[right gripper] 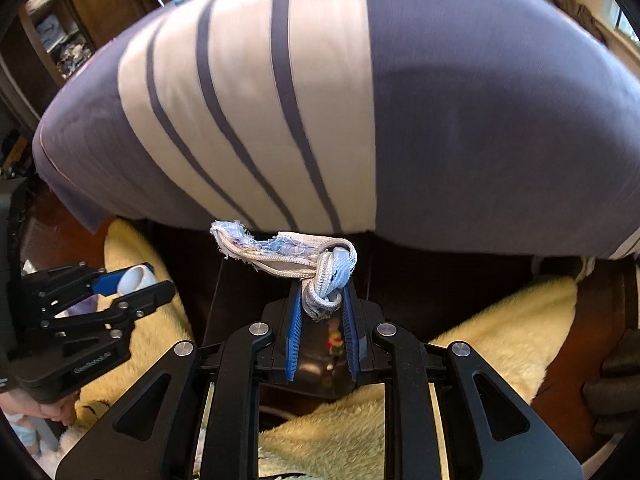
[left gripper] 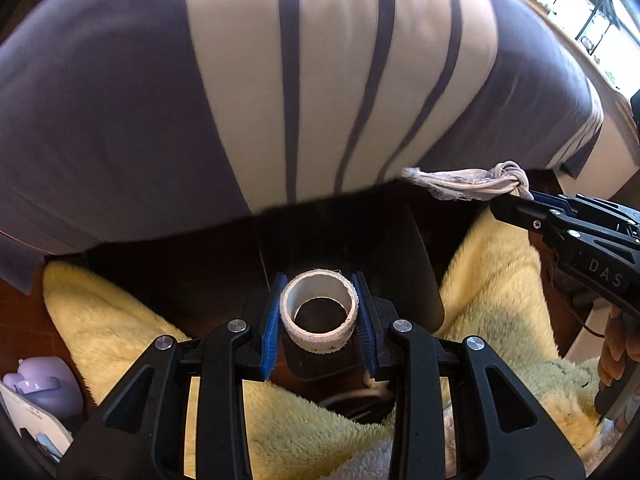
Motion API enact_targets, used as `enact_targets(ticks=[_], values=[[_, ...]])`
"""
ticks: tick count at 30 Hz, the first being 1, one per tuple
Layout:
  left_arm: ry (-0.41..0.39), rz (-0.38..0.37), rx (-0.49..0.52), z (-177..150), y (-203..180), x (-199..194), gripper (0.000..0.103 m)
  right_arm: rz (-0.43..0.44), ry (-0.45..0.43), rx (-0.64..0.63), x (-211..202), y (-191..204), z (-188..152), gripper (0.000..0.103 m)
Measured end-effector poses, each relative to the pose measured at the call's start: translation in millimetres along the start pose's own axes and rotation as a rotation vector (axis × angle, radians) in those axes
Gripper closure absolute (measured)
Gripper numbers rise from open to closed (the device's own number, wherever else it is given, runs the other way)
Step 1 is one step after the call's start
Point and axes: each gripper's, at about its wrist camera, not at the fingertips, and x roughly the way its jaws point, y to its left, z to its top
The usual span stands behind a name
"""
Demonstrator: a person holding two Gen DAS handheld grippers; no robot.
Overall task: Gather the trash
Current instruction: 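Carry the tape roll and cable bundle down over the black bin, then open both grippers to drop the tape roll and cable into the bin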
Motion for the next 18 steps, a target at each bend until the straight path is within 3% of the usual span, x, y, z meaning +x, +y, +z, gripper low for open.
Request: enact_targets(ticks=[6,16,18], values=[[0.094,-0.037,0.006,-6,-2,29,0.072,0.039,0.115,0.019,35,1,-6,0.083],[0.161,-0.064,0.018,-7,-5,47,0.071,0.044,0.152,0.040,54,1,8,0.080],[0.165,-0.062,0.019,-7,-5,47,0.069,0.049,0.151,0.046,55,0,7,0.073]])
